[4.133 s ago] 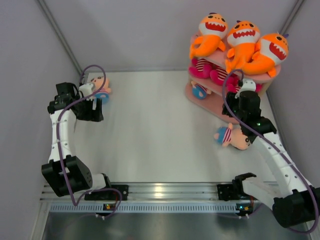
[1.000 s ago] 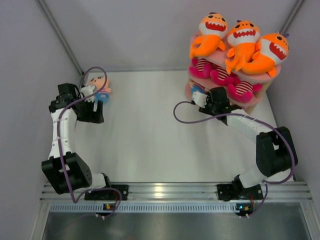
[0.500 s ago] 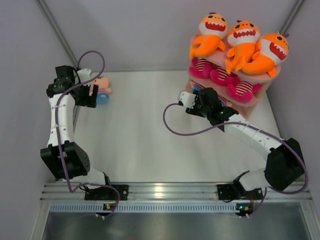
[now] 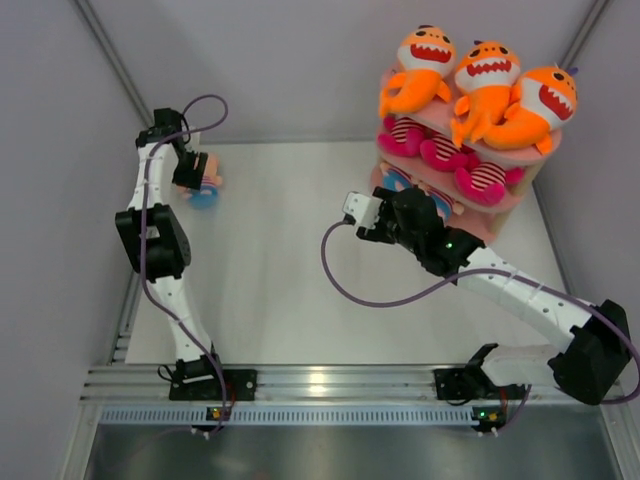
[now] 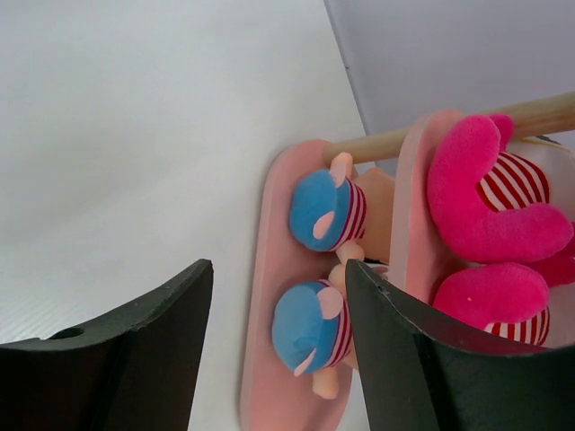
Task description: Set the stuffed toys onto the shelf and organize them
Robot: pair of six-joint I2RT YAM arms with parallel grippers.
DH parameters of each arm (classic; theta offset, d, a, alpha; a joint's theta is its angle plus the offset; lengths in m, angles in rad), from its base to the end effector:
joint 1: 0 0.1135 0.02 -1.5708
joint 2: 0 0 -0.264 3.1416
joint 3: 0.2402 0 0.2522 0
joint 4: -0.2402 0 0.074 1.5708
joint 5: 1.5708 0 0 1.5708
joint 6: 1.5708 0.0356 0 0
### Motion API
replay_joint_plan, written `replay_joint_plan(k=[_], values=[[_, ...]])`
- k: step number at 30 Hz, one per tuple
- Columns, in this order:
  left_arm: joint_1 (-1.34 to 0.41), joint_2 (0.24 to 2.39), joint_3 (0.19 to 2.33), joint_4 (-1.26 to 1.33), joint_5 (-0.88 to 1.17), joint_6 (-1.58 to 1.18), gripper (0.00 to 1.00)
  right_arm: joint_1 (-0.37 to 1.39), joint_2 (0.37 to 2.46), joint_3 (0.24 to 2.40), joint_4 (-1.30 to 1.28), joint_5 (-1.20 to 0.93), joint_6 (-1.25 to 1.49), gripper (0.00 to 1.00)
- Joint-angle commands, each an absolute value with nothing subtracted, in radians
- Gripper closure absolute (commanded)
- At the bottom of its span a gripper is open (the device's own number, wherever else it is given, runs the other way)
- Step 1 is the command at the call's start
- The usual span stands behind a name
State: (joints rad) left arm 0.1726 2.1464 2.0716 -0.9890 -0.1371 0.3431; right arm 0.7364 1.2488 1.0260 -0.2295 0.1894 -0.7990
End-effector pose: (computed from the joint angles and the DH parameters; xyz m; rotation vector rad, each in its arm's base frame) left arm 0.4578 0.0847 0.2810 0.1796 2.6583 0.3528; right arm 0.2169 0.1875 0.3207 -1.3154 1.5357 -0.2312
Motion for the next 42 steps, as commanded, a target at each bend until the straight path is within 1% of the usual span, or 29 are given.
replay_joint_plan(k=[1, 4, 6, 8, 9, 10, 11, 13, 14, 15, 16, 17, 21, 22, 24, 27, 28, 29, 31, 32, 33, 34, 35, 36, 38, 39, 42], values=[[0.198, 2.227, 2.163, -0.986, -0.173, 0.342, 0.23, 0.778, 1.207, 1.008, -0.196, 0.175, -0.764, 0.39], [0.219, 2.279, 2.189, -0.985, -0.123, 0.347, 0.26, 0.785, 1.206, 0.994, -0.189, 0.172, -0.773, 0.38], [0.219, 2.302, 2.186, -0.983, -0.074, 0.356, 0.26, 0.787, 1.216, 0.992, -0.19, 0.187, -0.778, 0.38], [0.219, 2.316, 2.19, -0.982, -0.005, 0.353, 0.27, 0.787, 1.23, 1.0, -0.195, 0.196, -0.779, 0.38], [0.219, 2.324, 2.206, -0.982, 0.029, 0.353, 0.28, 0.79, 1.235, 1.005, -0.196, 0.201, -0.776, 0.38], [0.219, 2.339, 2.218, -0.982, 0.056, 0.353, 0.41, 0.792, 1.236, 1.006, -0.195, 0.196, -0.766, 0.39], [0.219, 2.345, 2.23, -0.982, 0.076, 0.354, 0.49, 0.793, 1.236, 1.014, -0.192, 0.195, -0.758, 0.39], [0.219, 2.355, 2.25, -0.982, 0.109, 0.37, 0.62, 0.795, 1.232, 1.019, -0.186, 0.169, -0.744, 0.39], [0.219, 2.355, 2.252, -0.98, 0.15, 0.379, 0.75, 0.796, 1.23, 1.019, -0.183, 0.163, -0.742, 0.38], [0.219, 2.355, 2.253, -0.98, 0.166, 0.386, 0.83, 0.799, 1.229, 1.017, -0.173, 0.155, -0.741, 0.39], [0.219, 2.352, 2.256, -0.979, 0.181, 0.397, 0.98, 0.804, 1.227, 1.017, -0.17, 0.152, -0.739, 0.38], [0.219, 2.35, 2.256, -0.977, 0.195, 0.402, 1.0, 0.805, 1.23, 1.017, -0.17, 0.15, -0.739, 0.38], [0.219, 2.33, 2.235, -0.979, 0.23, 0.422, 1.0, 0.815, 1.233, 1.015, -0.178, 0.155, -0.735, 0.38], [0.219, 2.297, 2.22, -0.98, 0.247, 0.417, 1.0, 0.818, 1.232, 1.017, -0.179, 0.155, -0.733, 0.39], [0.219, 2.249, 2.157, -0.979, 0.34, 0.417, 1.0, 0.822, 1.227, 1.015, -0.184, 0.141, -0.73, 0.38], [0.218, 2.125, 2.037, -0.979, 0.422, 0.426, 1.0, 0.83, 1.209, 1.012, -0.178, 0.085, -0.724, 0.39], [0.215, 2.055, 1.999, -0.979, 0.458, 0.437, 1.0, 0.827, 1.198, 1.012, -0.164, 0.065, -0.716, 0.39], [0.215, 2.019, 1.912, -0.98, 0.472, 0.448, 1.0, 0.828, 1.19, 1.012, -0.158, 0.036, -0.709, 0.39], [0.21, 1.903, 1.815, -0.98, 0.515, 0.488, 1.0, 0.828, 1.18, 1.006, -0.129, -0.087, -0.686, 0.38], [0.207, 1.863, 1.713, -0.98, 0.526, 0.501, 1.0, 0.828, 1.181, 1.005, -0.112, -0.135, -0.678, 0.39], [0.201, 1.823, 1.662, -0.98, 0.534, 0.512, 1.0, 0.83, 1.183, 1.0, -0.092, -0.222, -0.657, 0.38], [0.196, 1.74, 1.611, -0.982, 0.544, 0.538, 1.0, 0.828, 1.193, 0.996, -0.071, -0.26, -0.643, 0.39], [0.193, 1.699, 1.515, -0.982, 0.549, 0.554, 1.0, 0.83, 1.201, 0.986, -0.008, -0.3, -0.626, 0.39], [0.18, 1.656, 1.47, -0.988, 0.551, 0.589, 1.0, 0.831, 1.21, 0.982, 0.033, -0.371, -0.585, 0.39], [0.157, 1.531, 1.364, -1.026, 0.575, 0.629, 1.0, 0.831, 1.253, 0.977, 0.151, -0.457, -0.537, 0.35], [0.132, 1.49, 1.333, -1.037, 0.586, 0.644, 1.0, 0.831, 1.273, 0.986, 0.184, -0.563, -0.494, 0.34], [0.054, 1.298, 1.209, -1.065, 0.606, 0.678, 1.0, 0.833, 1.406, 1.058, 0.274, -0.722, -0.373, 0.34]])
